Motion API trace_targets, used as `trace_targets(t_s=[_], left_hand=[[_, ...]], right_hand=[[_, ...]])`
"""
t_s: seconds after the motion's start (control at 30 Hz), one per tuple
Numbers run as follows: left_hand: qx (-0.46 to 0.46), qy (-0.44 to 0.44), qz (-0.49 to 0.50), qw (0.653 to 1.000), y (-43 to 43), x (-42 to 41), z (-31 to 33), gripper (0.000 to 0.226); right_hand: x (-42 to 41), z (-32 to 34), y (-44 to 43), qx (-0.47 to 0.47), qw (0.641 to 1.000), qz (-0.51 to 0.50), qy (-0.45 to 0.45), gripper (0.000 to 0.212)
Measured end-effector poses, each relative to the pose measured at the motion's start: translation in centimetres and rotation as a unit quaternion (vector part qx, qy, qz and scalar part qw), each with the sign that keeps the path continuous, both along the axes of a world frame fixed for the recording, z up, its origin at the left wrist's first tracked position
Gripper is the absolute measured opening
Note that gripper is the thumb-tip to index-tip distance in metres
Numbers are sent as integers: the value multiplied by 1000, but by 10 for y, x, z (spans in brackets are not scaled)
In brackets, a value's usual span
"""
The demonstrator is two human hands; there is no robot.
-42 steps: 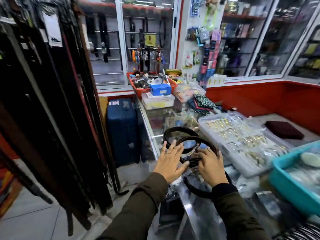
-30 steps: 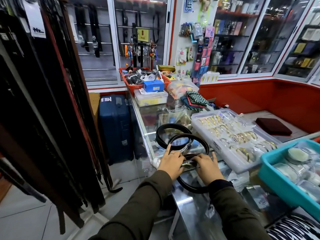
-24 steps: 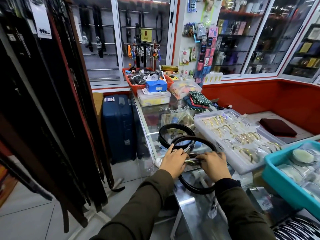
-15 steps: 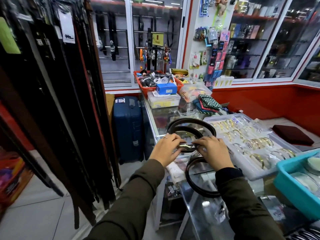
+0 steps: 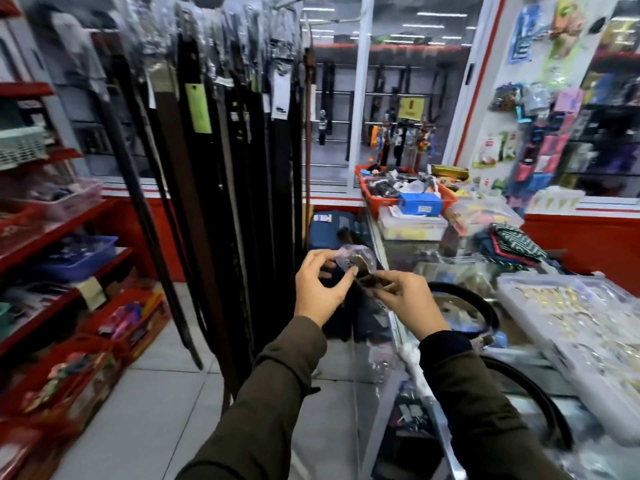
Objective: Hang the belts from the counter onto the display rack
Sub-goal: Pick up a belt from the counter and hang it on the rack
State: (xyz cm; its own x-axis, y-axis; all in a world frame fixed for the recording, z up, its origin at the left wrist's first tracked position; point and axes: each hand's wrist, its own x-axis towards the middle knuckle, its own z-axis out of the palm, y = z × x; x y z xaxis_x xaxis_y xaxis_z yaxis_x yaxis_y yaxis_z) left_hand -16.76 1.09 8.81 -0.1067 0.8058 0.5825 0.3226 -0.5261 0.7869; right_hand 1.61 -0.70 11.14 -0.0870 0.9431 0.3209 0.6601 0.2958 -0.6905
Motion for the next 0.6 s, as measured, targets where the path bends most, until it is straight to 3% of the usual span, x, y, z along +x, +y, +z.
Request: trace_targets(t_s=[0.07,0.17,0.33,0.4,0.6], left_hand=[[-59,-66,-22,996,-2,-12,3,10],[-108,-79,-36,990,-4,-31,5,12],[-73,-65,-44,994,-6,-54,21,11],[-74,-92,-39,992,-5,-60,34,11],[-42,-204,-48,977,-11,-93,75,15]], right_hand=[[-16,2,3,5,999,33,22,30],[-35,8,6,9,997,67,42,24],[-59,12,4,50,988,80,120,22],[-66,17,4,73,984,80,143,22],[-102,56,13,12,956,183,227,29]])
